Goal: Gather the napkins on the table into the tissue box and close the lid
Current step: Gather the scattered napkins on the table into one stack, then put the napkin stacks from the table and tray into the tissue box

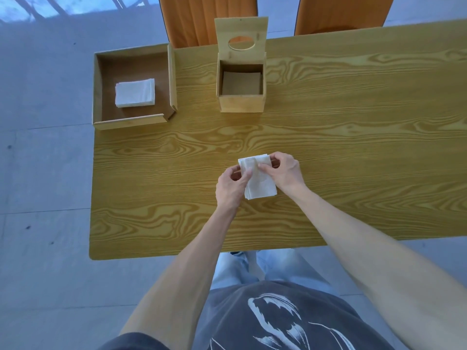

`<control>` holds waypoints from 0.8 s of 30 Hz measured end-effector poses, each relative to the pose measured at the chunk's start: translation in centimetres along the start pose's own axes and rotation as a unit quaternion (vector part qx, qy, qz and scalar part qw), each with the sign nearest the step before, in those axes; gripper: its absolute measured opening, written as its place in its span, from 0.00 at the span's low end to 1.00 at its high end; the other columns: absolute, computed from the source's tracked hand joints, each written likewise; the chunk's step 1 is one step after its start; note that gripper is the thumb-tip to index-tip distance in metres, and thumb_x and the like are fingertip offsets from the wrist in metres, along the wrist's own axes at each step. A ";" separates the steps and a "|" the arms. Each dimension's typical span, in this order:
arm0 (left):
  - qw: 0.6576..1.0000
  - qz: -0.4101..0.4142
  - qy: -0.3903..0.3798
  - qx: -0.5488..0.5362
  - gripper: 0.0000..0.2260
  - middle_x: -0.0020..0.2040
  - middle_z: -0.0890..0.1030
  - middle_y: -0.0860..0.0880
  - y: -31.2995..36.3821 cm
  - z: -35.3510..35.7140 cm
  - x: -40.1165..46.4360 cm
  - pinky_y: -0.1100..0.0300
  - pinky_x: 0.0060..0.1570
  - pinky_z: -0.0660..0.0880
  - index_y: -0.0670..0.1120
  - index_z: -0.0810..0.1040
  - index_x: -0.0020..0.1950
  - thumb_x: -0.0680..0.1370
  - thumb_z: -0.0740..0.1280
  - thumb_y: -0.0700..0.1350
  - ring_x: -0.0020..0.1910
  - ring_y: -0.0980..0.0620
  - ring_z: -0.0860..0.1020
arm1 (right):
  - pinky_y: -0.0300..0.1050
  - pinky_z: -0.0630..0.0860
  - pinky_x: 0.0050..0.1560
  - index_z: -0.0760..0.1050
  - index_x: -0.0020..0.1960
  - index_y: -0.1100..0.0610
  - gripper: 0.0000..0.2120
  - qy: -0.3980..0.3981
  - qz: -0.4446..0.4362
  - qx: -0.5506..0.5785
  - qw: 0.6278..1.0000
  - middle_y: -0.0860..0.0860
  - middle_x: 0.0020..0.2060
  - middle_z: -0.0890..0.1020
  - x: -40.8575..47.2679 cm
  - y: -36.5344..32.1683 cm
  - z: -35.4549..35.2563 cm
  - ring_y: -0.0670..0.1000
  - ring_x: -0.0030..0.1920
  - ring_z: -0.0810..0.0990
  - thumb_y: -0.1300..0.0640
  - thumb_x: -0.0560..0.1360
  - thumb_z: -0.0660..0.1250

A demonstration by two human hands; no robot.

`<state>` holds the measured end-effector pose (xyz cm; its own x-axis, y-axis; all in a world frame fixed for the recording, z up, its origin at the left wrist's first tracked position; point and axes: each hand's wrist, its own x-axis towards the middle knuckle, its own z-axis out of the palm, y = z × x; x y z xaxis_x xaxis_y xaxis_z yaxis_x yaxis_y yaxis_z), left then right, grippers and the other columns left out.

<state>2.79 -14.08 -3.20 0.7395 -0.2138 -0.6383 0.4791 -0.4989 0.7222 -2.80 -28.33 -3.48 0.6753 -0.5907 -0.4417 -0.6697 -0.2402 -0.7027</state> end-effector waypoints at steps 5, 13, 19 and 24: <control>0.999 0.006 -0.038 -0.031 0.11 0.48 0.86 0.49 0.2 0.1 0.0 0.57 0.50 0.81 0.45 0.83 0.54 0.76 0.74 0.49 0.50 0.49 0.84 | 0.48 0.78 0.54 0.78 0.61 0.55 0.23 0.013 -0.009 0.008 1.000 0.50 0.52 0.82 -0.4 0.1 0.3 0.50 0.52 0.80 0.48 0.70 0.77; 0.977 -0.041 -0.085 -0.192 0.09 0.52 0.83 0.47 1.2 -1.4 -0.3 0.56 0.47 0.82 0.43 0.79 0.59 0.80 0.69 0.42 0.51 0.50 0.82 | 0.44 0.77 0.57 0.77 0.64 0.52 0.25 -0.123 -0.016 0.109 0.986 0.48 0.57 0.82 -1.5 0.3 -1.7 0.46 0.56 0.80 0.41 0.72 0.72; 0.974 -0.016 -0.104 -0.202 0.13 0.52 0.85 0.49 1.6 -2.6 -0.8 0.56 0.53 0.80 0.46 0.78 0.58 0.75 0.75 0.43 0.53 0.51 0.82 | 0.48 0.77 0.47 0.81 0.55 0.55 0.10 -0.129 -0.079 0.057 0.987 0.49 0.43 0.83 -2.5 -0.6 -3.1 0.47 0.41 0.79 0.54 0.75 0.72; 0.991 0.101 -0.052 -0.077 0.19 0.49 0.83 0.52 1.9 -3.8 -1.0 0.72 0.42 0.76 0.48 0.78 0.60 0.71 0.78 0.40 0.47 0.57 0.82 | 0.46 0.75 0.47 0.80 0.57 0.49 0.10 -0.010 -0.186 -0.126 0.974 0.47 0.49 0.85 -2.8 -1.6 -3.1 0.49 0.48 0.81 0.52 0.76 0.68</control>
<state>4.78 -11.61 -0.15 0.7787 -0.3849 -0.4954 0.3991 -0.3054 0.8646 -4.60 -28.69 0.66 0.8899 -0.4118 -0.1962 -0.4309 -0.6176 -0.6580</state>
